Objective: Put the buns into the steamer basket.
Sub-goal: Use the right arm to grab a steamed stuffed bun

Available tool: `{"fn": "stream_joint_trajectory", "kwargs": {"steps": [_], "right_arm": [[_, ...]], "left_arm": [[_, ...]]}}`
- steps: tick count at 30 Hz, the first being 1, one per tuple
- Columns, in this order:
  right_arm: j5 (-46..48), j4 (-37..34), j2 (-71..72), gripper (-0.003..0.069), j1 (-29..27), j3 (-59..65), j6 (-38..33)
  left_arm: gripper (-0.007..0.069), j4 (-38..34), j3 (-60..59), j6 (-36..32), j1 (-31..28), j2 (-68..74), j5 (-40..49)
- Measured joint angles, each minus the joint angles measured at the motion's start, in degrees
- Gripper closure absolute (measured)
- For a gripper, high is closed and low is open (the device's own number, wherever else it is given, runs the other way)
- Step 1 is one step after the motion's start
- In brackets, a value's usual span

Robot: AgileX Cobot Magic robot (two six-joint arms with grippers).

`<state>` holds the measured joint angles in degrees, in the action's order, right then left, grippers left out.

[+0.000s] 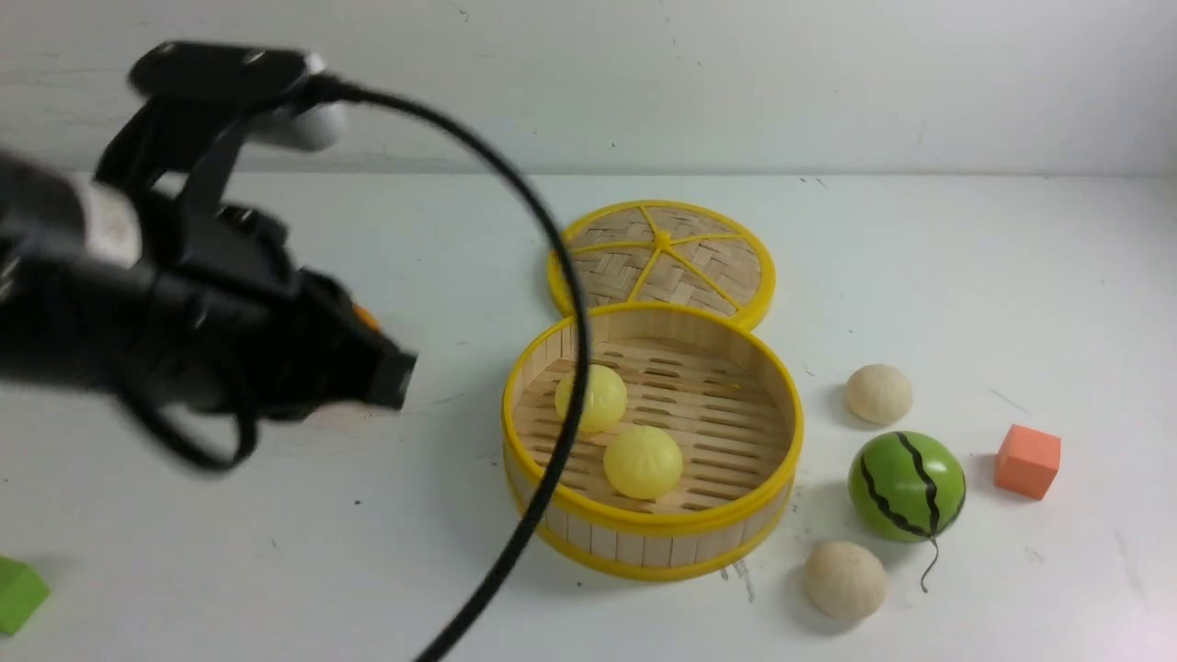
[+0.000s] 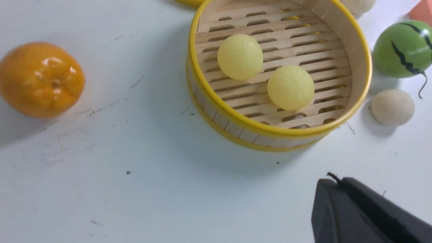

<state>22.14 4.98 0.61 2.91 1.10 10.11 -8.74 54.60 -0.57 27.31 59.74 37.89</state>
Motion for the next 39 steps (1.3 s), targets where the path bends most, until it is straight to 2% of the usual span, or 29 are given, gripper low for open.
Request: {"fn": "stream_joint_trajectory", "kwargs": {"steps": [4, 6, 11, 16, 27, 29, 33, 39], "right_arm": [[0.0, 0.0, 0.0, 0.0559, 0.0, 0.0, 0.0], [0.0, 0.0, 0.0, 0.0556, 0.0, 0.0, 0.0], [0.0, 0.0, 0.0, 0.0554, 0.0, 0.0, 0.0], [0.0, 0.0, 0.0, 0.0547, 0.0, 0.0, 0.0], [-0.2, -0.5, 0.0, 0.0533, 0.0, 0.0, 0.2], [-1.0, -4.0, 0.0, 0.0531, 0.0, 0.0, 2.3], [-5.9, -17.5, 0.0, 0.0526, 0.0, 0.5, 9.3], [-13.8, -29.7, 0.0, 0.0522, 0.1, 0.0, 11.8]], "left_arm": [[0.0638, -0.9, -15.4, 0.6, 0.0, -13.0, -9.4], [0.0638, -3.1, -26.7, 0.6, 0.0, -22.3, -17.2], [0.0638, -6.8, -41.3, 0.6, 0.0, -39.2, -28.2], [0.0638, -7.2, -46.2, 0.6, 0.0, -48.2, -30.5], [0.0638, -9.4, -47.1, 0.6, 0.0, -47.9, -26.8], [0.0638, -9.4, -47.4, 0.6, 0.0, -47.7, -26.0], [0.0638, -9.4, -47.8, 0.6, 0.0, -47.6, -25.4], [0.0638, -9.4, -47.8, 0.6, 0.0, -47.6, -25.3]]}}
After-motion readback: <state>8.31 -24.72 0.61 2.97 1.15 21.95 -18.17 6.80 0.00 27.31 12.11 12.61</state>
